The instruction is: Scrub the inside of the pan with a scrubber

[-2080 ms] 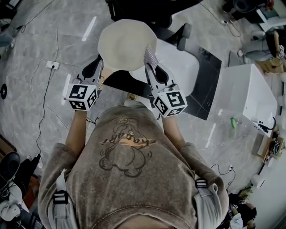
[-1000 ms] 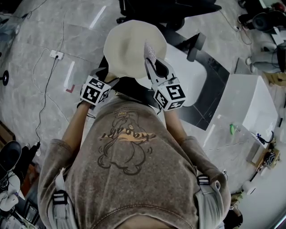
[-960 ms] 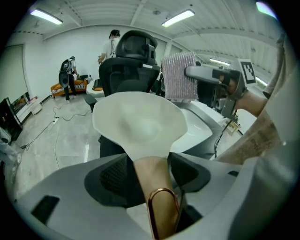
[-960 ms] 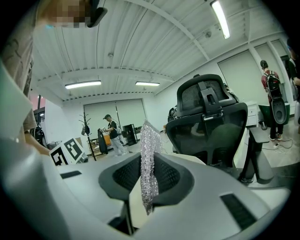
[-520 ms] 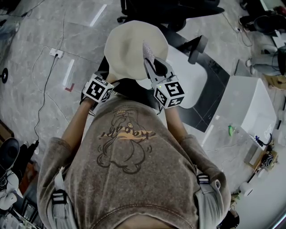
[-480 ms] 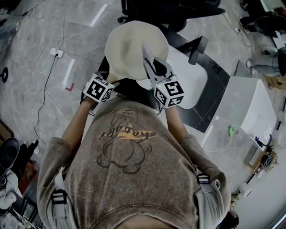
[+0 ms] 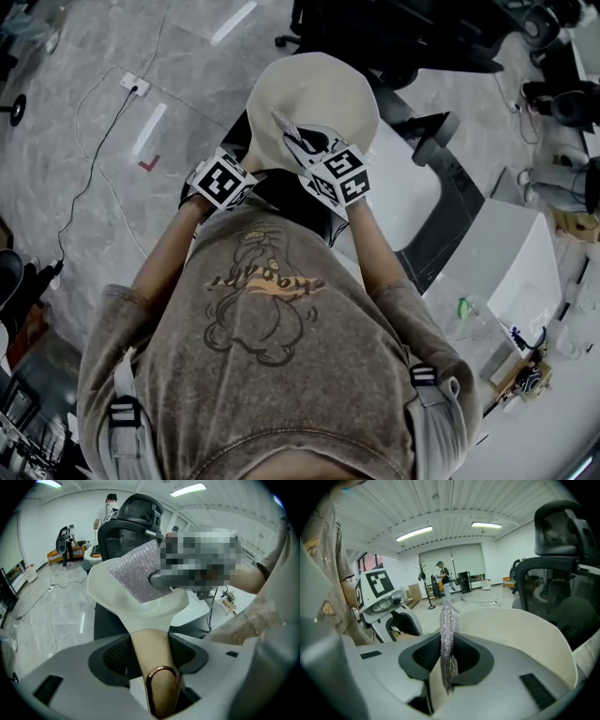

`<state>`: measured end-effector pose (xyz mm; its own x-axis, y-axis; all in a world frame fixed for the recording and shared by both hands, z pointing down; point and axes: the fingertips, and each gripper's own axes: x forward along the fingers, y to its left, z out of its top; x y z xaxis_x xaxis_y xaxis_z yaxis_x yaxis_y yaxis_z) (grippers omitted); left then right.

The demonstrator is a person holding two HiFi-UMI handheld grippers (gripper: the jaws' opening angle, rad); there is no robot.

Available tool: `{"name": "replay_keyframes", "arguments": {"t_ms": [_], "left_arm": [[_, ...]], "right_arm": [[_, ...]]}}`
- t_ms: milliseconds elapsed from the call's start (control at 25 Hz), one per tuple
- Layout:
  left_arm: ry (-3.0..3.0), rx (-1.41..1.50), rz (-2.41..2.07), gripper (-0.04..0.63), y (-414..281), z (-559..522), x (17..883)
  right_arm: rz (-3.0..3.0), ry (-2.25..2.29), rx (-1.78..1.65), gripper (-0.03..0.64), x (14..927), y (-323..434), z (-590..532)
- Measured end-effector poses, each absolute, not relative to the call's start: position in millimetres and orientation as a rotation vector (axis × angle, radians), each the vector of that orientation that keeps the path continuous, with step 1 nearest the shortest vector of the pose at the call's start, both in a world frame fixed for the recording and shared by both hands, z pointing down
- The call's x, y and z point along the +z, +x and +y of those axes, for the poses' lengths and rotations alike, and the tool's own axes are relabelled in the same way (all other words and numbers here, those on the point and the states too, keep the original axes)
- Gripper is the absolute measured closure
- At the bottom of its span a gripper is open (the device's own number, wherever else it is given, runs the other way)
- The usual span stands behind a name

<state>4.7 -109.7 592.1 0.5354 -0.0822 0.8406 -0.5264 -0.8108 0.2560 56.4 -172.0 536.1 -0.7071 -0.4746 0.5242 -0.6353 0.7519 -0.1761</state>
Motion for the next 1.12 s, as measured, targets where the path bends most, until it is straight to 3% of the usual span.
{"name": "replay_keyframes", "arguments": {"t_ms": [560, 1120], "left_arm": [[2.289, 1.133, -0.46, 0.331, 4.0, -112.0, 590.0], [2.282, 1.141, -0.417, 0.331, 3.0, -110.8, 589.8]], "right_arm": [[-2.392, 0.494, 0.447, 0.535, 582.8, 3.5, -187.8], [-2.231, 0.707, 0.223, 0.529, 598.4, 7.4, -276.5]]}}
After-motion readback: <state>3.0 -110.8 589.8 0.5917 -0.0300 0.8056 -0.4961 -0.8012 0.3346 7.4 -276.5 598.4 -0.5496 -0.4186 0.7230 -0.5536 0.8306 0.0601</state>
